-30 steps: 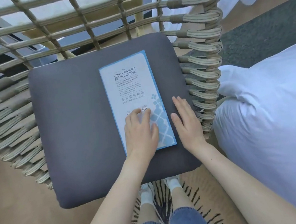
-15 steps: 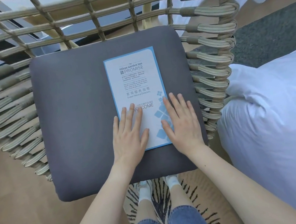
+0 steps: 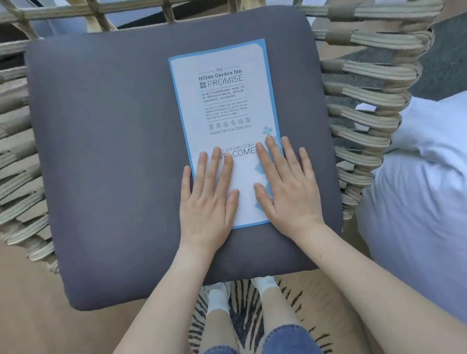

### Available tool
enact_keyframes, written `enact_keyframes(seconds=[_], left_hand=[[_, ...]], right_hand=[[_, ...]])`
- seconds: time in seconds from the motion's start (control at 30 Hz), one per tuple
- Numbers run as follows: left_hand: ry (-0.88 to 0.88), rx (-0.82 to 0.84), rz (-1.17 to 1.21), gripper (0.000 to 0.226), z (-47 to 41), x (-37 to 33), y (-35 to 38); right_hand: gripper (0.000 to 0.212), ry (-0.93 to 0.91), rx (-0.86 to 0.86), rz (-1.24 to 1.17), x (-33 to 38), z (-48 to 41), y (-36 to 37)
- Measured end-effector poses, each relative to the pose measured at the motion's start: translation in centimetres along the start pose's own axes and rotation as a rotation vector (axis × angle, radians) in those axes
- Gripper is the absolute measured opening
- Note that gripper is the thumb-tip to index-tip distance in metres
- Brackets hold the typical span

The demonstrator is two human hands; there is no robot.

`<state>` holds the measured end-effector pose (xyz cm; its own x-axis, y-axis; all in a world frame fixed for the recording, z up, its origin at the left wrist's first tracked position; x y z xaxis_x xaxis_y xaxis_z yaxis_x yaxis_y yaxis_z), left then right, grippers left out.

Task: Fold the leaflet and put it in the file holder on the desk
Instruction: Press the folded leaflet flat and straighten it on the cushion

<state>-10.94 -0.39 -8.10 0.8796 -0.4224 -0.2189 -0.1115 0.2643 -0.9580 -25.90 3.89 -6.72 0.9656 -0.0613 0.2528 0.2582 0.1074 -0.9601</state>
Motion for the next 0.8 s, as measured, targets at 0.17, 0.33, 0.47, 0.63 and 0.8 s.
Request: enact_keyframes(seconds=[0.17, 0.33, 0.47, 0.63, 0.8], left_hand=[[0.001, 0.079, 0.018, 0.056, 0.0, -0.8, -2.8], [0.034, -0.007, 0.056, 0.057, -2.1, 0.2, -7.9], [0.002, -0.056, 0.053, 0.061, -6.7, 1.3, -10.7], [-0.007, -0.03, 0.01, 0.059, -12.7, 1.4, -9.7], [-0.005, -0.005, -0.013, 0.06, -15.3, 2.0, -6.6]], right_hand=[[0.063, 0.026, 0.102, -0.081, 0.5, -0.2, -2.0], [0.059, 0.075, 0.014, -0.208, 0.3, -2.7, -6.7], [0.058, 0.018, -0.036, -0.206, 0.6, -7.7, -9.4], [0.058, -0.036, -0.009, -0.153, 1.1, -13.4, -7.2], [0.059, -0.046, 0.019, -0.066, 0.6, -16.6, -3.9]])
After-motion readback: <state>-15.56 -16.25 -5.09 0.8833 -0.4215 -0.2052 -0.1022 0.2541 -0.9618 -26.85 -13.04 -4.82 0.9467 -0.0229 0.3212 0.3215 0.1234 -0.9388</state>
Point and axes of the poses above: each hand's wrist, its own z-axis away from the middle knuckle, its own y-axis out of the palm, x = y × z, the point moved 6 cm from there along -z, towards the middle knuckle, and after that the axes turned 7 degrees about -y, right-handed, at the moved point
